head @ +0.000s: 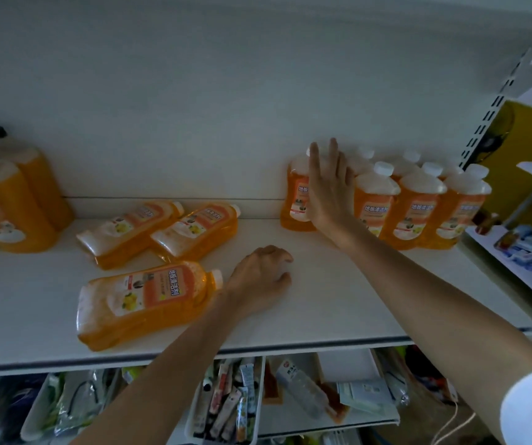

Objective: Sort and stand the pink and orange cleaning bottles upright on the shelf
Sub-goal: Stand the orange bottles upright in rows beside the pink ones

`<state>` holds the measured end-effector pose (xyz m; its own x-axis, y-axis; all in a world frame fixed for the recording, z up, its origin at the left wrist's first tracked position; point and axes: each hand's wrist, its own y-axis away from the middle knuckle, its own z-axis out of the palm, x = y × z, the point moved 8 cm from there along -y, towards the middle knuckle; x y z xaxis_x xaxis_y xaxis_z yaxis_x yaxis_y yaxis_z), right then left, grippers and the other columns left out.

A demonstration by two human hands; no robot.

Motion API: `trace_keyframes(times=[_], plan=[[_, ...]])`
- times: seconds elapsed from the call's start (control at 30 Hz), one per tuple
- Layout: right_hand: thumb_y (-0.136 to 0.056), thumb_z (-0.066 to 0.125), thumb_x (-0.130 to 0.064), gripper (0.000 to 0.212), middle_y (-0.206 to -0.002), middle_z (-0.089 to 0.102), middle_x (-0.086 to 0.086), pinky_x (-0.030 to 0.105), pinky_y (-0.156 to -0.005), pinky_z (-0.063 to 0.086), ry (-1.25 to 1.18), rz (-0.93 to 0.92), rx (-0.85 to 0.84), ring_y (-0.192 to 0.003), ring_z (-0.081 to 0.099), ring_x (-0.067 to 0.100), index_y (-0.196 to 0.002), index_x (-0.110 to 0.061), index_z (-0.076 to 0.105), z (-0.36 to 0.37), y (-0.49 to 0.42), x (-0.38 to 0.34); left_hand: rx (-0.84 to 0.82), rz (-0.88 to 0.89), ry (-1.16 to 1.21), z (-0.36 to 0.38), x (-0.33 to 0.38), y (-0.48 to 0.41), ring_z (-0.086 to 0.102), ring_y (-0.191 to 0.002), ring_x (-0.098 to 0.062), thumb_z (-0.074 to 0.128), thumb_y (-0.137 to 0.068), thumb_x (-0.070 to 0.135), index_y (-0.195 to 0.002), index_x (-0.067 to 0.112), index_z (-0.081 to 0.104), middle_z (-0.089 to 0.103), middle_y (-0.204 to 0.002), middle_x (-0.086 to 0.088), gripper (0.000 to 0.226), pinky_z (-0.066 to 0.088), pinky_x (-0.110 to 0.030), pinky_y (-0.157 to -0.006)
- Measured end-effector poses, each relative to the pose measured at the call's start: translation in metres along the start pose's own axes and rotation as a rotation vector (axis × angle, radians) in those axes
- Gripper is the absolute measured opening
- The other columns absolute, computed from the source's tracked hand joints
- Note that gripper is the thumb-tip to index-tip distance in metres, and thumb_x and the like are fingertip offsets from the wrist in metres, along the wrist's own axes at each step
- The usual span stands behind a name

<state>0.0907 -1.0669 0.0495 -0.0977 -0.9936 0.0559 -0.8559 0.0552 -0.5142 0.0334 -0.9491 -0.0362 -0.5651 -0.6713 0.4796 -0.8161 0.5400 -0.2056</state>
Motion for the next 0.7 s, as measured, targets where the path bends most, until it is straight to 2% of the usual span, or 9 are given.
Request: trace_keyframes(times=[0.1,0.13,0.2,0.27,0.37,0.43,0.5,0.57,0.7], plan=[[-0.077,0.066,-0.005,0.081,-0.151,0.017,0.026,0.050,-0.105,0.032,-0.096,-0.135,0.163,-0.134,0.028,0.043,-0.145,-0.008,0.023,-0.016,0.015,-0.029,-0.058,0.048,0.010,-0.023,0.005,0.009,0.054,-0.108,-0.011,0.054,-0.089,0.022,-0.117,0.020,0.059,0.058,-0.119,0.004,0.029,0.042,-0.022,-0.085],[-0.079,0.061,-0.005,0.073,-0.150,0.021,0.024,0.047,-0.104,0.033,-0.189,-0.192,0.155,-0.133,0.030,0.041,-0.144,-0.009,0.028,-0.016,0.022,-0.043,-0.030,0.077,0.000,-0.036,0.005,0.013,0.056,-0.105,-0.009,0.054,-0.089,0.022,-0.115,0.020,0.061,0.060,-0.116,0.005,0.027,0.043,-0.022,-0.083],[-0.084,0.053,-0.010,0.058,-0.145,0.032,0.016,0.036,-0.095,0.038,-0.461,-0.253,0.011,-0.129,0.038,0.032,-0.139,-0.009,0.036,-0.007,0.037,-0.066,0.073,0.102,-0.029,-0.068,-0.001,0.025,0.059,-0.098,-0.009,0.056,-0.088,0.021,-0.111,0.021,0.063,0.064,-0.109,0.005,0.025,0.046,-0.025,-0.083],[-0.086,0.054,-0.017,0.048,-0.132,0.046,0.010,0.024,-0.080,0.039,-0.773,-0.252,-0.188,-0.108,0.054,0.020,-0.132,-0.012,0.044,0.005,0.051,-0.087,0.141,0.056,-0.099,-0.096,-0.019,0.038,0.060,-0.095,-0.011,0.057,-0.086,0.025,-0.109,0.023,0.065,0.065,-0.105,0.006,0.024,0.047,-0.026,-0.080],[-0.089,0.061,-0.032,0.042,-0.113,0.058,-0.008,0.011,-0.073,0.040,-1.060,-0.276,-0.547,-0.083,0.055,-0.007,-0.128,-0.023,0.049,0.019,0.078,-0.123,0.158,-0.123,-0.146,-0.118,-0.060,0.062,0.059,-0.096,-0.012,0.055,-0.081,0.043,-0.108,0.028,0.064,0.063,-0.105,0.009,0.032,0.048,-0.030,-0.081],[-0.087,0.061,-0.038,0.048,-0.117,0.059,-0.008,0.016,-0.079,0.045,-1.075,-0.352,-0.739,-0.091,0.056,-0.004,-0.131,-0.024,0.049,0.027,0.095,-0.144,0.152,-0.199,-0.138,-0.124,-0.079,0.075,0.058,-0.101,-0.013,0.063,-0.081,0.031,-0.110,0.026,0.064,0.062,-0.111,0.007,0.029,0.048,-0.031,-0.086],[-0.084,0.065,-0.036,0.049,-0.121,0.059,-0.003,0.031,-0.083,0.053,-1.113,-0.376,-0.792,-0.100,0.061,0.011,-0.129,-0.021,0.053,0.029,0.100,-0.152,0.153,-0.233,-0.113,-0.126,-0.089,0.084,0.058,-0.099,-0.014,0.067,-0.080,0.028,-0.107,0.024,0.065,0.059,-0.108,0.006,0.027,0.047,-0.029,-0.083],[-0.081,0.071,-0.030,0.044,-0.118,0.061,-0.002,0.038,-0.082,0.056,-1.202,-0.340,-0.816,-0.100,0.061,0.012,-0.121,-0.021,0.058,0.030,0.097,-0.153,0.131,-0.284,-0.089,-0.127,-0.093,0.088,0.057,-0.095,-0.012,0.067,-0.081,0.034,-0.108,0.024,0.063,0.055,-0.104,0.008,0.029,0.044,-0.025,-0.078],[-0.080,0.073,-0.022,0.039,-0.108,0.064,-0.002,0.032,-0.081,0.053,-1.210,-0.358,-0.845,-0.098,0.061,0.013,-0.116,-0.015,0.061,0.033,0.089,-0.144,0.010,-0.370,-0.062,-0.113,-0.096,0.085,0.053,-0.091,-0.008,0.057,-0.086,0.043,-0.118,0.031,0.055,0.053,-0.103,0.009,0.034,0.041,-0.014,-0.065]])
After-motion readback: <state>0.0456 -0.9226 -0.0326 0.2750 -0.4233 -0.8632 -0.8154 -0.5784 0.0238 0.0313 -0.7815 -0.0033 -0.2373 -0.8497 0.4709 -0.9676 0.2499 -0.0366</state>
